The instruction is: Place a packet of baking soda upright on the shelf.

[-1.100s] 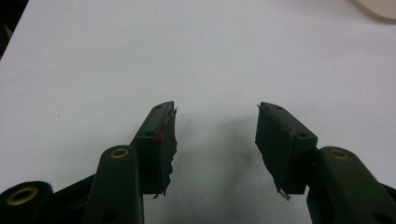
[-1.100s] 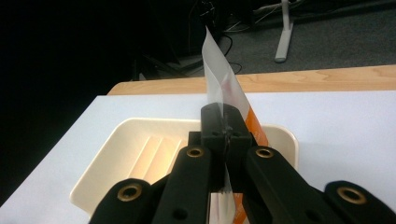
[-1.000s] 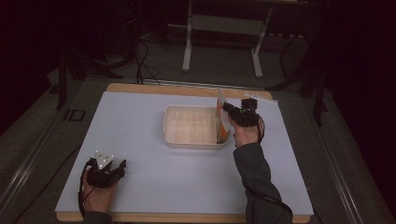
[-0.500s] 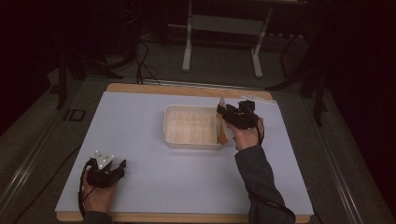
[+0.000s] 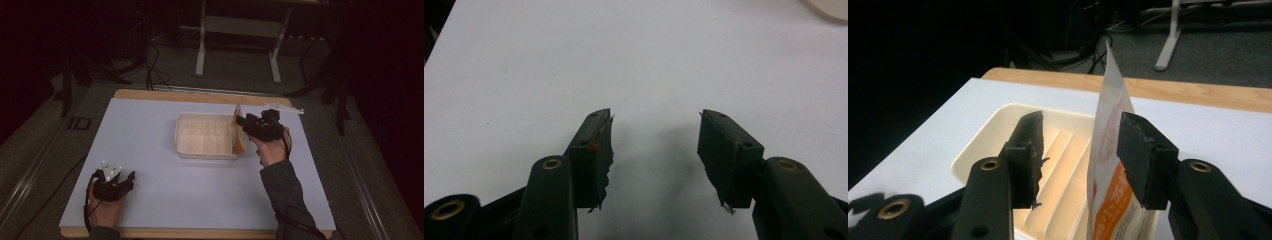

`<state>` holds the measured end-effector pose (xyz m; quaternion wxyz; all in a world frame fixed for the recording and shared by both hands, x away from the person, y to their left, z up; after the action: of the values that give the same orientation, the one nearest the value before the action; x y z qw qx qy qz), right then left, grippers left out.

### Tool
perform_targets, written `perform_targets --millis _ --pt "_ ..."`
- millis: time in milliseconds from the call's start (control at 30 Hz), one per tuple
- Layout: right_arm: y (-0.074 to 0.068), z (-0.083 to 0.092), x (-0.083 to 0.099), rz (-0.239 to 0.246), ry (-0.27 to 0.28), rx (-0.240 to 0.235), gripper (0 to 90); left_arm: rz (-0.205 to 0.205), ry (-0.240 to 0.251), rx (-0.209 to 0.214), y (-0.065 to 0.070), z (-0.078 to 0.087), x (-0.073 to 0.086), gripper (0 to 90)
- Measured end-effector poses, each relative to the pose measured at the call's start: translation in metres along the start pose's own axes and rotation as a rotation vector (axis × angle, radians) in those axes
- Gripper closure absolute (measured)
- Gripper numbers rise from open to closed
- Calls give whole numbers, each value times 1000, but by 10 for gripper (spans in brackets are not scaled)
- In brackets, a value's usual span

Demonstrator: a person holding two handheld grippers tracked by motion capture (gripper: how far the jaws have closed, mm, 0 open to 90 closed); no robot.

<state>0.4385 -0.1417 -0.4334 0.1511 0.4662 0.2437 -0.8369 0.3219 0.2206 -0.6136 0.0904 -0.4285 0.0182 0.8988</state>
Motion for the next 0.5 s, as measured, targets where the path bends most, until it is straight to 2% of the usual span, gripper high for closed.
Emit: perform_targets --millis 500 --pt "-7 22 23 50 -62 -54 480 0 0 -1 0 0 0 474"
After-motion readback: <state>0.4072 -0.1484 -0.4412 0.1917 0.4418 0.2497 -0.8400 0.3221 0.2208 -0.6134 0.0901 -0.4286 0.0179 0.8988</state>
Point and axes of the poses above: each handheld gripper's, and its own axes: z roughly backward along the jaws, x roughly out of its underside, y roughly to its right, the point moved 10 cm from there along -z, roughly forward along the jaws
